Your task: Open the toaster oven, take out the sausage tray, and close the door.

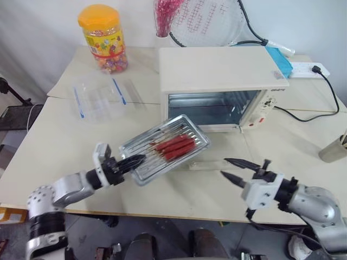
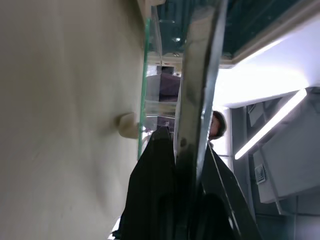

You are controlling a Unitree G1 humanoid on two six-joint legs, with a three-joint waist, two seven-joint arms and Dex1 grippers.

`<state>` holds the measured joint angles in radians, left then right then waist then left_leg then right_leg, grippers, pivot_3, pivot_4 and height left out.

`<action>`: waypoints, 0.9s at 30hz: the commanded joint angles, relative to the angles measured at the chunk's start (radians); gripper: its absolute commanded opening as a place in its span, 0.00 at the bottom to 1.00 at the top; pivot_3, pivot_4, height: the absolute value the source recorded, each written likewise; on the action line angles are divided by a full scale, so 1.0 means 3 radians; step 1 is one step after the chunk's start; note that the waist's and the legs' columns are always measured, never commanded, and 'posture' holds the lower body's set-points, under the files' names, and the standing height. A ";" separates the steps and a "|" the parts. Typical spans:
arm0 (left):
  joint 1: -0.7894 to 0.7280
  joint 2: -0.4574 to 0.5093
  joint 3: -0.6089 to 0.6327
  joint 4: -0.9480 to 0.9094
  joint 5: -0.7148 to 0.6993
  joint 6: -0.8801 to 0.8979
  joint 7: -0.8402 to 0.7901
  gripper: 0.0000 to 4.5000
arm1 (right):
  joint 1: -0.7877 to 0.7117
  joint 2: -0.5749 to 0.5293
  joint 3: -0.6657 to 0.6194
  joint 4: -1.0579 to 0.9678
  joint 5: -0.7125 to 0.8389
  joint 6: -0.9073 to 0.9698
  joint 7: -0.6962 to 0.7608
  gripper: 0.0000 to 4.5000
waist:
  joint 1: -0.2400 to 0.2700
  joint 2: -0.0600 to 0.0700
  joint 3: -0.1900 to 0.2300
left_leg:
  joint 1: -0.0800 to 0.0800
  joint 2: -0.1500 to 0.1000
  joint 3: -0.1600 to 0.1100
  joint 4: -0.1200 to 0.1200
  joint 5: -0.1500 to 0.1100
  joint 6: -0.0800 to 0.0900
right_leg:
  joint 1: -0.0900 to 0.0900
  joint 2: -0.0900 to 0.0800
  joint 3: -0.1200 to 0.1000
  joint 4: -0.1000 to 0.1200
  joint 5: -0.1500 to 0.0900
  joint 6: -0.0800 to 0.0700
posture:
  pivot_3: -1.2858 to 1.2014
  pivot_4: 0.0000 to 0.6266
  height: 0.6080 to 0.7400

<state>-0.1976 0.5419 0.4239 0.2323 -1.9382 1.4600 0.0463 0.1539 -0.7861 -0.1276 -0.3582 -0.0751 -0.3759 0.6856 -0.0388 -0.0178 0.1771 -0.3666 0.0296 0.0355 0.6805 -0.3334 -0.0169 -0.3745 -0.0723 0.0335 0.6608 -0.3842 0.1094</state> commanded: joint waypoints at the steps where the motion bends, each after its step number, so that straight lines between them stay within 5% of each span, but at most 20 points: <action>1: 0.0428 0.0117 0.0193 -0.0357 -0.0113 -0.0047 -0.0495 0.00 | -0.0040 -0.0108 -0.0227 0.0435 0.0363 -0.0185 0.0148 0.18 | -0.0001 0.0003 0.0001 | 0.0001 0.0000 0.0000 0.0000 0.0000 0.0000 | 0.0000 -0.0001 0.0000 0.0000 0.0000 -0.0001 | 0.52 0.24 1.00; 3: 0.0698 0.0158 0.0279 -0.0459 -0.0113 -0.0114 -0.0694 0.00 | -0.0074 -0.0176 -0.0261 0.0754 0.0360 -0.0408 0.0200 0.02 | 0.0008 0.0003 0.0002 | 0.0001 -0.0002 0.0000 -0.0002 0.0000 0.0001 | 0.0002 -0.0007 0.0001 -0.0001 0.0000 -0.0001 | 0.52 0.24 1.00; 13: 0.1760 -0.0335 0.0973 -0.0877 -0.0113 -0.0651 -0.0847 0.00 | -0.0522 -0.0306 -0.0382 0.2010 0.0883 0.0297 0.0633 0.01 | 0.0013 0.0005 0.0002 | 0.0000 -0.0003 -0.0001 -0.0005 -0.0006 0.0012 | 0.0006 -0.0019 0.0000 -0.0012 -0.0001 -0.0002 | 0.52 0.24 1.00; 19: 0.1552 -0.0785 0.1103 -0.1084 -0.0113 -0.1007 -0.0312 0.00 | -0.0766 -0.0326 -0.0089 0.2537 0.0908 0.0266 0.1265 0.01 | 0.0040 0.0003 0.0001 | 0.0000 -0.0005 -0.0004 -0.0003 -0.0009 0.0017 | 0.0015 -0.0021 -0.0005 -0.0020 -0.0001 -0.0001 | 0.52 0.24 1.00; 27: 0.1286 -0.0956 0.1265 -0.1090 -0.0113 -0.0989 -0.0031 0.00 | -0.1150 0.0091 -0.0184 0.2190 0.1774 0.0940 0.1755 0.01 | 0.0062 0.0006 0.0012 | 0.0043 -0.0010 -0.0022 -0.0024 -0.0009 0.0018 | 0.0064 -0.0022 -0.0022 -0.0029 0.0000 -0.0001 | 0.52 0.24 1.00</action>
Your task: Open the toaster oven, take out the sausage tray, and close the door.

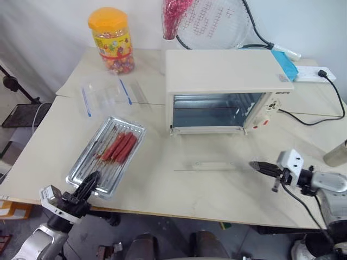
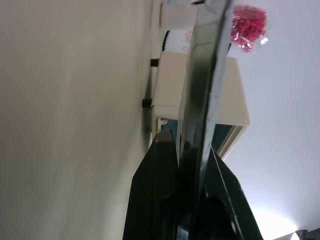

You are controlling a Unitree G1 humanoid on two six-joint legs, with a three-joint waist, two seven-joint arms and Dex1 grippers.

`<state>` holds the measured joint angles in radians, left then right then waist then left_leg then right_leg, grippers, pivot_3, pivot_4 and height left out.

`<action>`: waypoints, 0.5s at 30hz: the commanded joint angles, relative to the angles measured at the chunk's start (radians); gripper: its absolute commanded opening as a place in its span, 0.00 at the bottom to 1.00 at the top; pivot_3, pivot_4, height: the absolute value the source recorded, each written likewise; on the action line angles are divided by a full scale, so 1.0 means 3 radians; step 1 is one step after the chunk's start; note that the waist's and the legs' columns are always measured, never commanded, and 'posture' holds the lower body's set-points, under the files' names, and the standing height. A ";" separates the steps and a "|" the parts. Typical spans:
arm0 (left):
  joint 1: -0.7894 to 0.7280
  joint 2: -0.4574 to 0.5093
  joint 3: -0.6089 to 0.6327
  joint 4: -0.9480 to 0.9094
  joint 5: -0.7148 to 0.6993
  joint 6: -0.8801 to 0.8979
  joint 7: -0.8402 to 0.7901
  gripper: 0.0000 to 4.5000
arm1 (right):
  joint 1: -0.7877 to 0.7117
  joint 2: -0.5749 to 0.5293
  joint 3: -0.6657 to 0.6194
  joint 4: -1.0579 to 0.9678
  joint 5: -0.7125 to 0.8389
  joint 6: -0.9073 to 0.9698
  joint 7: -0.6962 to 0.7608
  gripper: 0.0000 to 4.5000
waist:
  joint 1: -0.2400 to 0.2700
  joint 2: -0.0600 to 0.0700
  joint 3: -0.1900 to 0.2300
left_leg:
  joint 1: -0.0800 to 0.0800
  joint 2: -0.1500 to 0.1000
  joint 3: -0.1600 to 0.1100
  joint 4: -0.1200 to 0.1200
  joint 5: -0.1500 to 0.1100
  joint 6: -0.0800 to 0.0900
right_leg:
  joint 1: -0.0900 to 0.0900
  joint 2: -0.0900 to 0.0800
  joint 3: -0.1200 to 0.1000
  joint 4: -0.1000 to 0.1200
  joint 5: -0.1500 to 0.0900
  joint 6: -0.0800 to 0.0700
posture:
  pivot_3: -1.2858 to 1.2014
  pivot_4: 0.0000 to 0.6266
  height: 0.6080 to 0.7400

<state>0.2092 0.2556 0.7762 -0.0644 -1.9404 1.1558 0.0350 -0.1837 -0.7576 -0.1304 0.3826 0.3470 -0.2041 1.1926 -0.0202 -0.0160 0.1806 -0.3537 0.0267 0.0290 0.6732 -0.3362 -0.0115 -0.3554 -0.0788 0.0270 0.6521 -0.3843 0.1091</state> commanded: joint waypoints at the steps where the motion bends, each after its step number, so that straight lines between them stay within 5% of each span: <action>1: -0.0079 -0.0012 0.0093 -0.0104 -0.0106 0.0026 0.0047 0.00 | -0.0019 0.0016 -0.0208 -0.0402 0.0500 0.0538 0.0053 0.01 | -0.0010 0.0000 0.0000 | -0.0001 0.0000 0.0000 0.0001 0.0001 -0.0003 | 0.0000 0.0000 0.0000 -0.0001 0.0000 0.0000 | 0.52 0.24 1.00; 9: -0.0160 -0.0029 0.0041 -0.0135 -0.0106 0.0104 0.0090 0.00 | -0.0184 0.0206 -0.0819 -0.1157 0.1300 0.1442 -0.0714 0.01 | -0.0023 0.0001 0.0000 | -0.0009 0.0001 0.0000 -0.0023 0.0000 -0.0012 | -0.0007 0.0002 -0.0003 -0.0032 0.0001 0.0002 | 0.52 0.24 1.00; 15: -0.0094 0.0521 -0.0124 0.0115 -0.0106 0.0502 -0.0371 0.00 | -0.0236 0.0182 -0.1167 -0.1746 0.1704 0.1919 -0.1240 0.01 | -0.0015 0.0000 0.0000 | -0.0019 0.0001 -0.0006 -0.0028 0.0000 -0.0014 | -0.0015 0.0002 -0.0008 -0.0038 0.0001 0.0002 | 0.52 0.24 1.00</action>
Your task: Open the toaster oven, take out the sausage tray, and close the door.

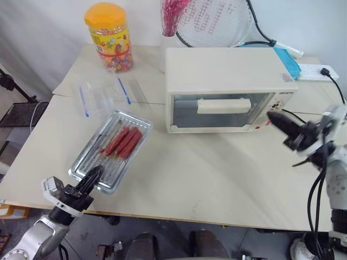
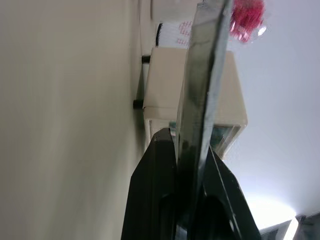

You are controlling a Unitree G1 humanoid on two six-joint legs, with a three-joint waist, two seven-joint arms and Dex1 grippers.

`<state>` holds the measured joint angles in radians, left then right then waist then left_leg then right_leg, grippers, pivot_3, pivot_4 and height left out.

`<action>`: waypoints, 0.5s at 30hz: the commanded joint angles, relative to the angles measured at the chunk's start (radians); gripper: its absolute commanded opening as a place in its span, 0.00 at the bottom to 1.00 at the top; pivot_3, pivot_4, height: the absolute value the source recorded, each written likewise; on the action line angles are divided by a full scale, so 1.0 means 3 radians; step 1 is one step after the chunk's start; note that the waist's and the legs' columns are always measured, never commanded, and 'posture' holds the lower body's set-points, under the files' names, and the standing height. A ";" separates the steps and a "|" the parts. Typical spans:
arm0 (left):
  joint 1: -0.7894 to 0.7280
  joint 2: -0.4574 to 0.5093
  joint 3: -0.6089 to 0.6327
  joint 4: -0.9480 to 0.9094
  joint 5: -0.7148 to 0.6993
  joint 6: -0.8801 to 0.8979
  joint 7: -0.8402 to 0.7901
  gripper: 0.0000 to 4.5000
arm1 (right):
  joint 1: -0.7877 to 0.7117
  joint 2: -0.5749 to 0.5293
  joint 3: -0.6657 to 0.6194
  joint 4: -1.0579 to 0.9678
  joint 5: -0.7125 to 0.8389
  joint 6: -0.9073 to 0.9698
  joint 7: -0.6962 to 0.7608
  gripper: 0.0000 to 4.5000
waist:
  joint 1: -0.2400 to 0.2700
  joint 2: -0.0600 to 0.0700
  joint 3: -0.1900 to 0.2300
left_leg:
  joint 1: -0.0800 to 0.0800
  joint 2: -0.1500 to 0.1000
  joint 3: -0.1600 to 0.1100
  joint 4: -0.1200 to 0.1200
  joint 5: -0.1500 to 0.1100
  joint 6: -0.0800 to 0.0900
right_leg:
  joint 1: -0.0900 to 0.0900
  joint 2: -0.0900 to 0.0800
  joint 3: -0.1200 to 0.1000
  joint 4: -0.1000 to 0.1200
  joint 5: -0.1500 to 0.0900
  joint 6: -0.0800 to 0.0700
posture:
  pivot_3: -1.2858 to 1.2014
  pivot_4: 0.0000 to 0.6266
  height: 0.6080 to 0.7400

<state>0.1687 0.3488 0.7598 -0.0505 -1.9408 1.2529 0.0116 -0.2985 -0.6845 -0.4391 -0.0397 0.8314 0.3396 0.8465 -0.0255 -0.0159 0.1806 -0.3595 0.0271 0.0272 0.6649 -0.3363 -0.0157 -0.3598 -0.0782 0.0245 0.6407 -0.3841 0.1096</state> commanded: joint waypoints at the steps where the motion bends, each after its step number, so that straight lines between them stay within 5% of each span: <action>1: 0.0054 0.0326 -0.0120 0.0109 -0.0105 0.0236 -0.0370 0.00 | 0.0263 -0.0097 -0.0123 -0.0457 -0.0025 0.0056 -0.0049 0.01 | 0.0003 -0.0001 -0.0001 | 0.0000 0.0000 -0.0004 -0.0002 0.0000 0.0000 | 0.0001 0.0000 -0.0004 -0.0003 -0.0001 -0.0001 | 0.52 0.24 1.00; 5: 0.0042 0.0918 -0.0437 0.0278 -0.0105 0.0503 -0.0840 0.00 | 0.0948 -0.0178 -0.0280 -0.1106 -0.0015 0.0104 0.0100 0.13 | 0.0015 0.0000 -0.0002 | -0.0024 -0.0001 -0.0017 -0.0007 -0.0003 -0.0001 | -0.0008 -0.0003 -0.0018 -0.0018 -0.0001 -0.0002 | 0.52 0.24 1.00; 11: -0.0385 0.1609 -0.1226 0.0617 -0.0105 0.0717 -0.1083 0.00 | 0.2030 0.0032 -0.0557 -0.1616 -0.0373 -0.0661 0.0755 0.58 | 0.0009 0.0010 -0.0004 | -0.0045 -0.0004 -0.0022 -0.0007 -0.0002 -0.0001 | -0.0026 -0.0003 -0.0024 -0.0017 -0.0002 -0.0003 | 0.52 0.24 1.00; 15: -0.0997 0.1724 -0.1844 0.0931 -0.0105 0.0764 -0.0912 0.00 | 0.2613 0.0177 -0.0642 -0.1606 -0.0480 -0.0978 0.1092 0.87 | 0.0002 0.0016 -0.0002 | -0.0027 -0.0008 -0.0026 -0.0007 -0.0002 0.0000 | 0.0003 -0.0006 -0.0031 -0.0031 -0.0001 -0.0001 | 0.52 0.24 1.00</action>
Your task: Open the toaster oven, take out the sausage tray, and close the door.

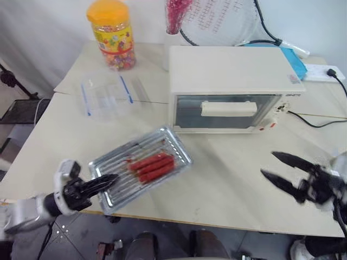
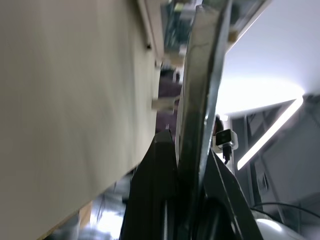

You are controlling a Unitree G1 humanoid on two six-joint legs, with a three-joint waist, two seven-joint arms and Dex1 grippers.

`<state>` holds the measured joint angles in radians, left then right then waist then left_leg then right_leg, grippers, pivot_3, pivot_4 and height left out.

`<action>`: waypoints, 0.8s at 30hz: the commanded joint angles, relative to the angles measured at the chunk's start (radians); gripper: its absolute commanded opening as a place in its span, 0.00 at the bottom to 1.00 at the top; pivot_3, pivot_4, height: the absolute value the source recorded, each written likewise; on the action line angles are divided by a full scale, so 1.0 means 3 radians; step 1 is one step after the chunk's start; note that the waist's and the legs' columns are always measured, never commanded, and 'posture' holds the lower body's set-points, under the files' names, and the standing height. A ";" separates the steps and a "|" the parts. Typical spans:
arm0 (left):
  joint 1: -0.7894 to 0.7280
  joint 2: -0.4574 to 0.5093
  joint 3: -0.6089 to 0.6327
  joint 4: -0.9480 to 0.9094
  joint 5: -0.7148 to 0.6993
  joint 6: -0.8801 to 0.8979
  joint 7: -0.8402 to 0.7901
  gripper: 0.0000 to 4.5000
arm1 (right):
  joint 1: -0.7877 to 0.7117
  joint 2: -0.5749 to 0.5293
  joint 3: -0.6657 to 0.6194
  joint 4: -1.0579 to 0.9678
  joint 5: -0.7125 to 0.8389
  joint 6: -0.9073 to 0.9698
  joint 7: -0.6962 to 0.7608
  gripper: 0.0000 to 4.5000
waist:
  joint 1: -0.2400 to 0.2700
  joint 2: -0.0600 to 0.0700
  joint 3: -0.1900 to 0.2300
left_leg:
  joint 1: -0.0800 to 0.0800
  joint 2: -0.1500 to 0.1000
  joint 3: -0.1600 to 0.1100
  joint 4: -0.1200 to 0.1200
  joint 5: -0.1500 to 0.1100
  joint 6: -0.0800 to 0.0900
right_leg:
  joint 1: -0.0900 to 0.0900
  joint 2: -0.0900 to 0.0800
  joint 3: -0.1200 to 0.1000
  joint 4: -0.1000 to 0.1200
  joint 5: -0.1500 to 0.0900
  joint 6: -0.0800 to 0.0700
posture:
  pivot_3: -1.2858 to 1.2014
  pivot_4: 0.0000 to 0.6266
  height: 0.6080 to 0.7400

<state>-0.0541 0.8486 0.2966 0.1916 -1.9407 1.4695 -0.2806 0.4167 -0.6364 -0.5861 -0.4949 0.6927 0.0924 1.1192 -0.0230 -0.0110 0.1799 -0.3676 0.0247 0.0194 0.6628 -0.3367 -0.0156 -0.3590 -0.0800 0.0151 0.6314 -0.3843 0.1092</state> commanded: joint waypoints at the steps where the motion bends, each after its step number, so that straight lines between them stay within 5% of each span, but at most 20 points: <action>1: -0.0448 0.0042 -0.0460 0.0215 -0.0105 0.0053 0.0126 0.00 | 0.0355 0.0047 -0.0165 -0.0071 -0.0073 -0.0244 0.0242 0.95 | -0.0008 0.0000 0.0000 | 0.0000 -0.0001 0.0000 0.0000 0.0000 0.0001 | 0.0001 -0.0001 0.0000 -0.0001 0.0001 0.0002 | 0.52 0.24 1.00; 5: -0.1111 -0.0105 -0.0918 0.0483 0.0036 0.0126 0.0230 0.00 | 0.0716 0.0194 -0.0259 -0.0070 -0.0119 -0.0419 0.0262 0.99 | -0.0007 -0.0001 0.0000 | 0.0000 0.0000 -0.0009 0.0000 0.0007 -0.0006 | 0.0002 -0.0001 -0.0006 0.0002 0.0002 0.0004 | 0.52 0.24 1.00; 14: -0.2294 -0.0922 -0.1571 0.0877 0.1871 0.0168 -0.0487 0.00 | 0.1125 0.0424 -0.0360 -0.0451 -0.0083 -0.0502 -0.0004 0.99 | 0.0022 0.0002 -0.0002 | -0.0001 -0.0013 -0.0019 0.0001 0.0027 -0.0015 | -0.0001 0.0003 -0.0016 0.0021 0.0002 0.0004 | 0.52 0.24 1.00; 23: -0.2745 -0.1646 -0.1667 0.1454 0.3037 0.0063 -0.0741 0.00 | 0.1254 0.0502 -0.0269 -0.0783 -0.0084 -0.0436 -0.0285 0.99 | 0.0145 0.0014 -0.0009 | -0.0001 -0.0035 -0.0025 0.0001 0.0036 -0.0005 | 0.0006 -0.0002 -0.0018 0.0019 0.0009 0.0018 | 0.52 0.24 1.00; 24: -0.2759 -0.1670 -0.1612 0.1454 0.3109 0.0053 -0.0747 0.07 | 0.1251 0.0494 -0.0252 -0.0793 -0.0085 -0.0426 -0.0302 1.00 | 0.0165 0.0014 -0.0009 | -0.0001 -0.0037 -0.0026 0.0001 0.0038 -0.0002 | 0.0008 -0.0004 -0.0018 0.0016 0.0012 0.0022 | 0.52 0.24 1.00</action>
<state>-0.8931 0.3711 -0.1916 0.6005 -1.0726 1.5046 -0.5098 0.7808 -0.4927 -0.6686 -0.7036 0.6495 -0.0386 1.0426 0.0266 -0.0069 0.1771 -0.3682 0.0128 0.0113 0.6632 -0.3249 -0.0154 -0.3560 -0.0819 0.0096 0.6352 -0.3803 0.1170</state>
